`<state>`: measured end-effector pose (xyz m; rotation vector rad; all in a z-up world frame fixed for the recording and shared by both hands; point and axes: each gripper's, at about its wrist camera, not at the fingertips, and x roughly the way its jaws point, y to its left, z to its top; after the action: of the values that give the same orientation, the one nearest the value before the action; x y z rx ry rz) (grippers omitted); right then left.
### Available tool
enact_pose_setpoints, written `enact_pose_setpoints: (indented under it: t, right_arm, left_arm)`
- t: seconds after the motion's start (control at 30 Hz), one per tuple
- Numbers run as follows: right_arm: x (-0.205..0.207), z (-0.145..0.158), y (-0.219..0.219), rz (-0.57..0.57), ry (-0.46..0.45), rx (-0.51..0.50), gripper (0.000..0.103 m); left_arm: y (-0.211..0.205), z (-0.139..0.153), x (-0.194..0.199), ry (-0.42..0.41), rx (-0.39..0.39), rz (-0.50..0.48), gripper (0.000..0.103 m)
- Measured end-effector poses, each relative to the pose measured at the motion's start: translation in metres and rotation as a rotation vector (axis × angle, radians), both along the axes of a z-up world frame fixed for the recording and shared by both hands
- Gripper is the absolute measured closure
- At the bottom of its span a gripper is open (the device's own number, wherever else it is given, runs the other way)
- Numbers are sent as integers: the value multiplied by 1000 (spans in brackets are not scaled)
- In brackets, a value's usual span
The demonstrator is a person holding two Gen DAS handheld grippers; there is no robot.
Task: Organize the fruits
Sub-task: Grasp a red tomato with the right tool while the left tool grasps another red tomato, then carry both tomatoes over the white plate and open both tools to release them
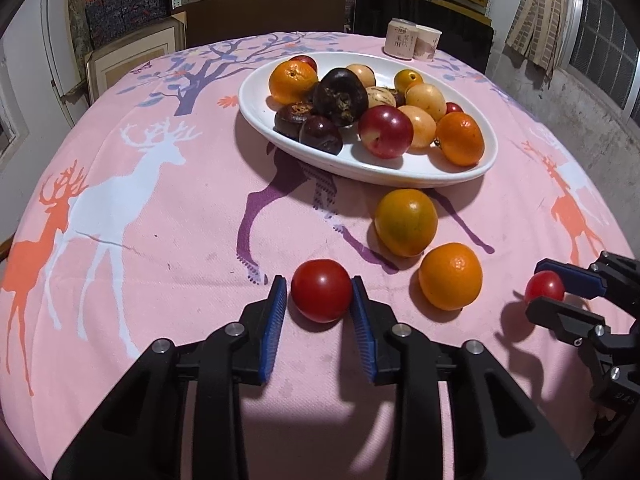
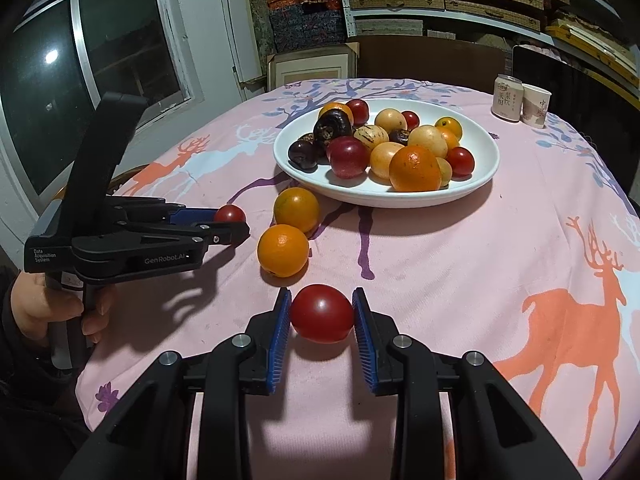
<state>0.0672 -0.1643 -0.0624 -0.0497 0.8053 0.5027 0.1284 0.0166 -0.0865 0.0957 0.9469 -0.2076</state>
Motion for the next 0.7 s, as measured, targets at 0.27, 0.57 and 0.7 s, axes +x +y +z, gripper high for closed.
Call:
enact_pose_setpoints:
  t: [0.27, 0.57, 0.7]
  right_arm:
    - [-1, 0, 0, -1, -1, 3, 71]
    - [0, 1, -1, -1, 0, 4, 71]
    - [-1, 1, -1, -1, -1, 3, 71]
  left_arm:
    - [0, 0, 0, 6, -11, -5, 67]
    - [9, 6, -4, -31, -24, 61, 76]
    - [8, 14, -13, -79, -14, 55, 76]
